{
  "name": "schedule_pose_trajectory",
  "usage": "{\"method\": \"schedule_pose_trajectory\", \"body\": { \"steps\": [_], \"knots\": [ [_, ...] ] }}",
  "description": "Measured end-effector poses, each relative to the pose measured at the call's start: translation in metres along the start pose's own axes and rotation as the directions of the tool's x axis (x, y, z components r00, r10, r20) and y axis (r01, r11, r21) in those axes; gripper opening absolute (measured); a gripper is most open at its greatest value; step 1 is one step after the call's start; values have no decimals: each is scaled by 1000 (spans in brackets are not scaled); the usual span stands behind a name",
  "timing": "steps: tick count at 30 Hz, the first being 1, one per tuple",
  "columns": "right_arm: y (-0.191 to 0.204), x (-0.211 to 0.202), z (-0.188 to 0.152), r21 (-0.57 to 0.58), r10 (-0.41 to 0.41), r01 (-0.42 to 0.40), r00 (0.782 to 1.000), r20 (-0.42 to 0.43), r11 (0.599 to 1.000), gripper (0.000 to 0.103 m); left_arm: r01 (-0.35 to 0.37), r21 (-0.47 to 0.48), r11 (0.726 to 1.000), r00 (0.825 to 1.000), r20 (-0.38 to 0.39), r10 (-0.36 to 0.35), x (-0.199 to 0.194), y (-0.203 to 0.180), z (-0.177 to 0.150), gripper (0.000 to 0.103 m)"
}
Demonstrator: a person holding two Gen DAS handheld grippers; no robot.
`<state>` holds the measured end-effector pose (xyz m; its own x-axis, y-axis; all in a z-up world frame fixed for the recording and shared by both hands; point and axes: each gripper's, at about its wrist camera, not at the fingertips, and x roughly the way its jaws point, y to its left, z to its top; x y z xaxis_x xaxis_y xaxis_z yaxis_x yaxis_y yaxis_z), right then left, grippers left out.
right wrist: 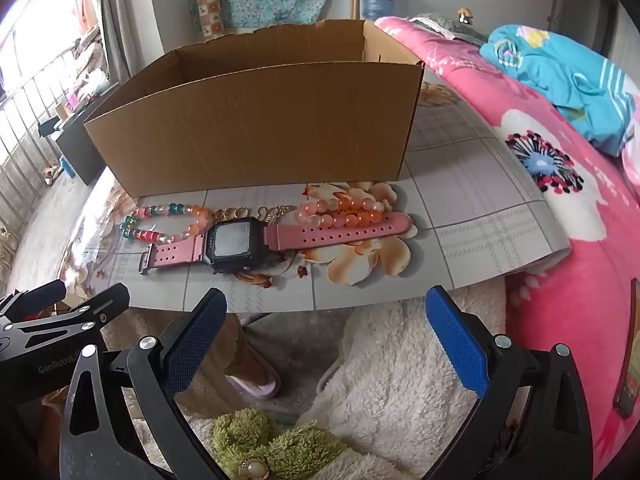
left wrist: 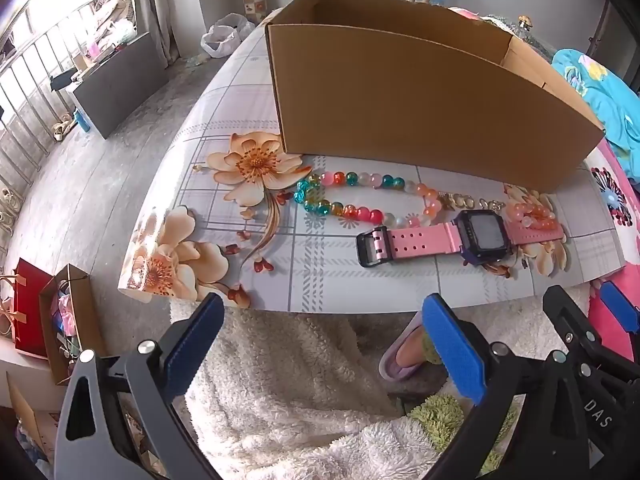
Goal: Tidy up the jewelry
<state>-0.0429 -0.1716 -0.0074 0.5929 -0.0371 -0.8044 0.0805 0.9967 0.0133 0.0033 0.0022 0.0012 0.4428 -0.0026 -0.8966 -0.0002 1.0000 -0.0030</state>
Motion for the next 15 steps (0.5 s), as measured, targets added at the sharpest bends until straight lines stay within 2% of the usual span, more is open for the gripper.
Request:
{"method": "schedule_pose_trajectory", "body": {
  "steps": [15],
  "knots": [
    [0, 1, 1, 5, 7, -7, 1000, -3, 1000, 96, -1, 0, 1000, 1000, 2, 1, 0, -5, 0, 97]
  ]
}}
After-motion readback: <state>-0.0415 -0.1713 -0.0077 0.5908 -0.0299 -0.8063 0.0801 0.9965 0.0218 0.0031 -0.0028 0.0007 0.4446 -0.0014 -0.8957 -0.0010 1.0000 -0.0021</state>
